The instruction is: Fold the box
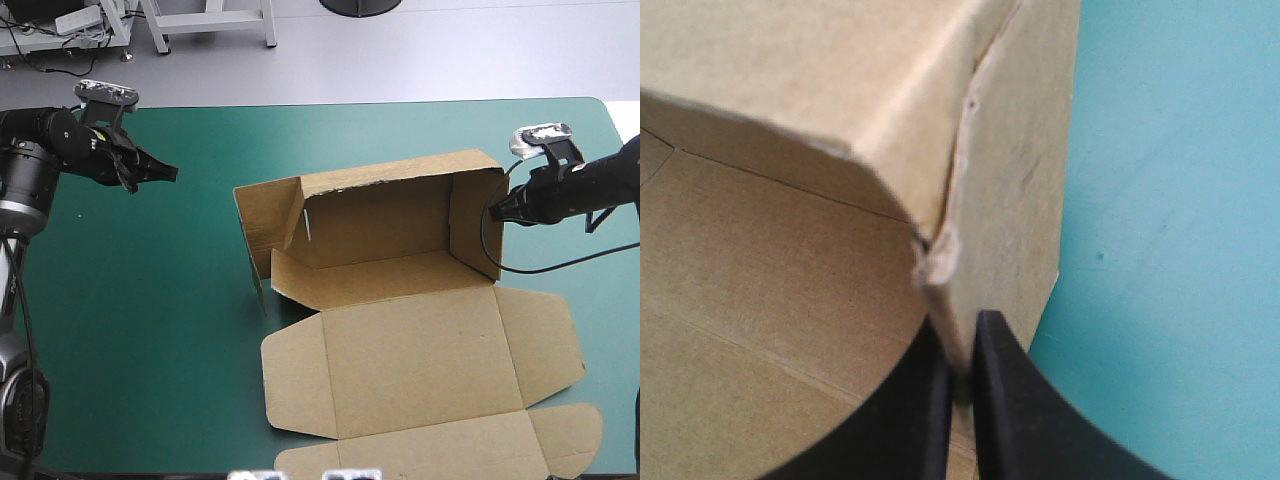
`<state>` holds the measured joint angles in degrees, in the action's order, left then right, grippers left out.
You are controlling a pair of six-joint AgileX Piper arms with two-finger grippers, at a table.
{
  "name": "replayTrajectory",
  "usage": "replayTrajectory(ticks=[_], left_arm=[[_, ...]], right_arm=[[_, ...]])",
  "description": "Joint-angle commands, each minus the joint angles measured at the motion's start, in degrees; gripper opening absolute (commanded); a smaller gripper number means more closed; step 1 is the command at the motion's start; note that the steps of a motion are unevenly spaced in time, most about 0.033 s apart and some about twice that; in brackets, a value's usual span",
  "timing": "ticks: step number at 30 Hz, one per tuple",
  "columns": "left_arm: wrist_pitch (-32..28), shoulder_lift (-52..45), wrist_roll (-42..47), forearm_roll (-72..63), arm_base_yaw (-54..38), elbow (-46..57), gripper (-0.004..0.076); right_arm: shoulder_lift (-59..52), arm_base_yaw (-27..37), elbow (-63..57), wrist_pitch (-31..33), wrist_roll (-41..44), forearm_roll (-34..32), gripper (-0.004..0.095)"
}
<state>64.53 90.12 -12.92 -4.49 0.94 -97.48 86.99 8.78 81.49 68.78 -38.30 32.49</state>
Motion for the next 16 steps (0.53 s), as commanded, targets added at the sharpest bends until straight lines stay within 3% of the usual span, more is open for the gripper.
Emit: replayTrajectory(ticks=[1,10,16], left_arm=[[-1.2,-1.2,-1.0,-1.2,-0.2,-1.0,-0.0006],[0.0,-0.1,-3.4,-0.6,-0.2,-1.0,-0.0006],[0.3,0.1,-3.4,-0.6,-0.2,-1.0,-0.0006]], right_arm=[[0.9,-0.8,1.8,2.7,0.9,0.9,-0.0004],[10.8,-9.1,4.3,2.4,4.2,-4.7,-0.0005],[16.0,-12.0,9.4,-2.1,5.0,-5.3,-0.0006]])
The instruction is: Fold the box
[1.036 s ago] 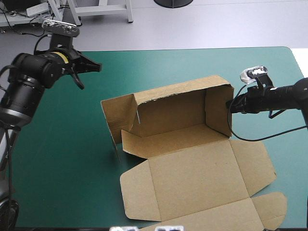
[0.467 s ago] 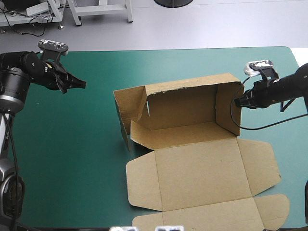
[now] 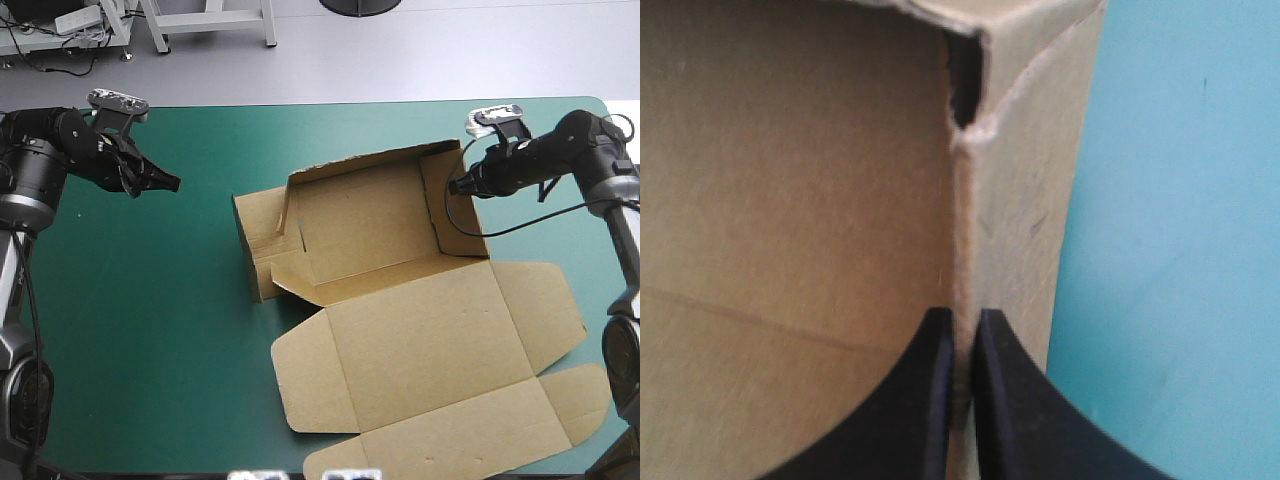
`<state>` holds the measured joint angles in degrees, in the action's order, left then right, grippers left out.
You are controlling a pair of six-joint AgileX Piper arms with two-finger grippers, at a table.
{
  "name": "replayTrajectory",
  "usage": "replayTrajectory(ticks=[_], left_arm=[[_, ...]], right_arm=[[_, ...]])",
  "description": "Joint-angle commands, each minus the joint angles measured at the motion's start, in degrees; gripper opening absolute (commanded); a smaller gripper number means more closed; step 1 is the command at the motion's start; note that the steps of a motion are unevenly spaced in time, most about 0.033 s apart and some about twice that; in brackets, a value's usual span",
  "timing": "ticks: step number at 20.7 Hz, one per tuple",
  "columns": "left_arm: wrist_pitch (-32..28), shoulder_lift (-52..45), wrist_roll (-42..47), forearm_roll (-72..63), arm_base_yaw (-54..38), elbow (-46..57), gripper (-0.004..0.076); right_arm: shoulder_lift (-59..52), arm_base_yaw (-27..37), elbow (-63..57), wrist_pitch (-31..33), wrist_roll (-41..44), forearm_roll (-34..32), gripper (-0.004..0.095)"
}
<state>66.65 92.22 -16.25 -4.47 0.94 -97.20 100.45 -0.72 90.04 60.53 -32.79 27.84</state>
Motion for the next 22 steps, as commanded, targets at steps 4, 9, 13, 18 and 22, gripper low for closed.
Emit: replayTrajectory(ticks=[4,9,13,18,22], left_arm=[[-1.9,-2.0,-1.2,-0.6,-0.2,-1.3,-0.0006],[-1.9,-0.9,-1.3,-1.0,-0.2,-1.1,-0.0006],[-1.9,-0.3,-1.6,-1.2,-0.2,-0.7,-0.0006],[-1.9,-0.3,-1.8,-1.2,-0.2,-0.7,-0.0006],[-1.9,-0.3,-1.8,-1.2,-0.2,-0.7,-0.0006]], right_arm=[[5.3,-2.5,4.6,1.3,-1.6,-0.7,-0.0004],[5.4,-2.5,4.6,-3.6,-2.3,-0.5,0.0010],[6.3,-2.5,4.6,-5.9,-4.2,-0.7,0.0125],[7.4,-2.5,4.6,-8.3,-4.3,-0.7,0.0270],[7.3,-2.5,6.3,-6.9,-3.9,-1.0,0.0270]])
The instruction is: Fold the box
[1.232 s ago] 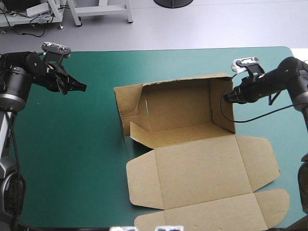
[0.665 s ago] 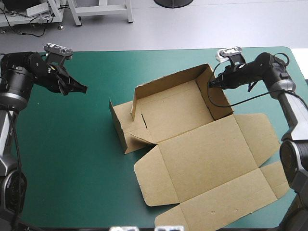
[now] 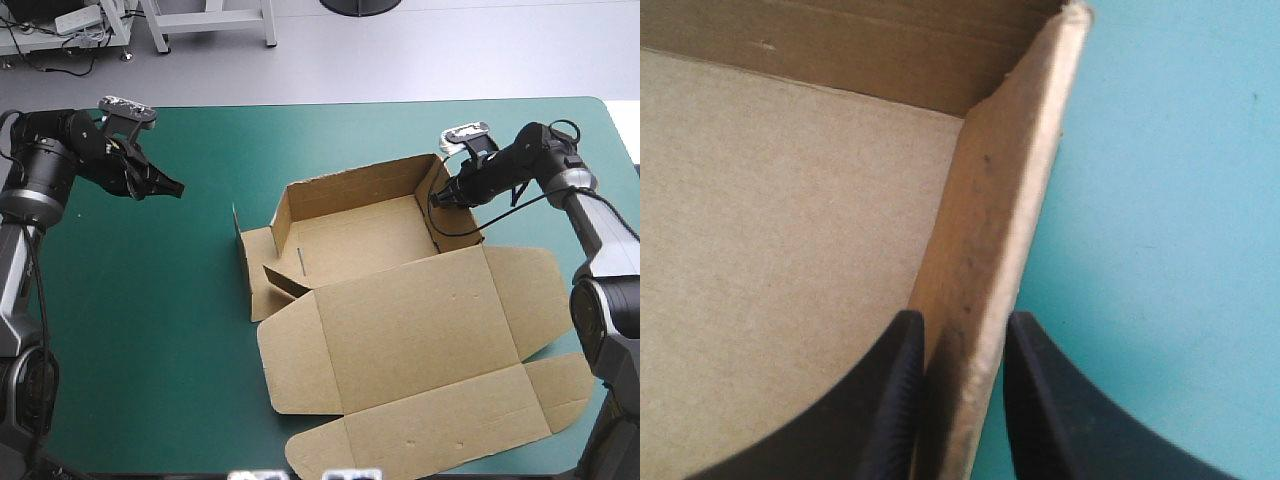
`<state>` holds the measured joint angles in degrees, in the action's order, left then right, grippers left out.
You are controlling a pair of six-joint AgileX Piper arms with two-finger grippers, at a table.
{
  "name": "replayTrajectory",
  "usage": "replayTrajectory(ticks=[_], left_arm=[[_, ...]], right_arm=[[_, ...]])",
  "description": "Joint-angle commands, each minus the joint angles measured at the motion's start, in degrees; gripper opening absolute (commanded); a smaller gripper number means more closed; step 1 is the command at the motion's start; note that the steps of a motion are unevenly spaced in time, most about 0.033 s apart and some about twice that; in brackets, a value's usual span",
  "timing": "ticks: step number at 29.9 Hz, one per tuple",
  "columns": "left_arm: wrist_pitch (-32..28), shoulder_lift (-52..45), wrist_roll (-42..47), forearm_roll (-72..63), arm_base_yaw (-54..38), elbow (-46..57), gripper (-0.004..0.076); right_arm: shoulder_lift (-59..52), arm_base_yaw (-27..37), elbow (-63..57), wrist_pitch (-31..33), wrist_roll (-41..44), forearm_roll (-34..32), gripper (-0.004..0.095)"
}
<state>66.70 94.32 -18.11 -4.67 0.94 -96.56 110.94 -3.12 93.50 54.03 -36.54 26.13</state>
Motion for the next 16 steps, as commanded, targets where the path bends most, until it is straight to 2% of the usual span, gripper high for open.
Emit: replayTrajectory(ticks=[1,7,12,16], left_arm=[[-1.9,-2.4,0.0,-1.1,-0.2,-1.4,-0.0006],[-1.9,-2.4,0.0,-1.0,-0.2,-1.4,-0.0006],[-1.9,-2.4,0.0,-0.7,-0.2,-1.4,-0.0006],[-1.9,-2.4,0.0,-0.8,-0.2,-1.4,-0.0006]], right_arm=[[-3.2,-0.1,3.8,0.6,0.4,0.7,0.0270],[-3.2,-0.1,12.5,7.6,3.3,-0.6,0.0270],[-3.2,-0.1,20.1,17.8,9.0,-5.7,0.0270],[-5.1,-0.1,20.9,17.6,11.6,-6.5,0.0270]])
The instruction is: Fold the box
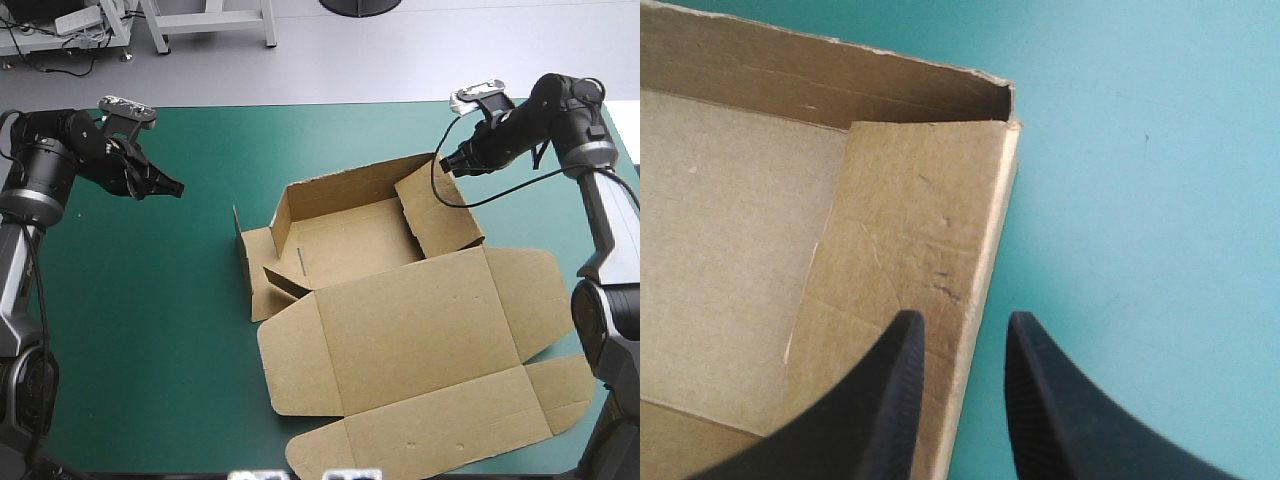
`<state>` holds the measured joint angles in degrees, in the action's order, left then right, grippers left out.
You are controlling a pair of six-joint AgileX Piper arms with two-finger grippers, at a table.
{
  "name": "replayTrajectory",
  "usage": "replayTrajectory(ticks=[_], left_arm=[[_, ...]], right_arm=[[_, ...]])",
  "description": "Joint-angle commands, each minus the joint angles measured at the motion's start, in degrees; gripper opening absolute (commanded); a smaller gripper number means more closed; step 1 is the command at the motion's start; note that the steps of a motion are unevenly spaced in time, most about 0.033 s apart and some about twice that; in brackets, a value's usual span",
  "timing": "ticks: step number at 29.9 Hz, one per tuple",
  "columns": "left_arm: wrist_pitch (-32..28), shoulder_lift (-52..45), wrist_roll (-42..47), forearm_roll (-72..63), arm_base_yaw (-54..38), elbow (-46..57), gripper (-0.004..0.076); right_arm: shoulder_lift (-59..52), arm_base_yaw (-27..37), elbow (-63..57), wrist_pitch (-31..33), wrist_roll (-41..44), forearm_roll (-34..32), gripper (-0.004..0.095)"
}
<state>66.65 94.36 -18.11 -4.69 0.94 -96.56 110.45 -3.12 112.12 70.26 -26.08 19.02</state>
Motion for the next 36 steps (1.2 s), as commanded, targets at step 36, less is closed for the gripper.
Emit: replayTrajectory(ticks=[36], left_arm=[[-1.4,-2.5,-0.8,-1.6,-0.2,-1.4,-0.0006]], right_arm=[[-0.5,-0.1,-4.5,1.4,0.4,2.4,0.0270]])
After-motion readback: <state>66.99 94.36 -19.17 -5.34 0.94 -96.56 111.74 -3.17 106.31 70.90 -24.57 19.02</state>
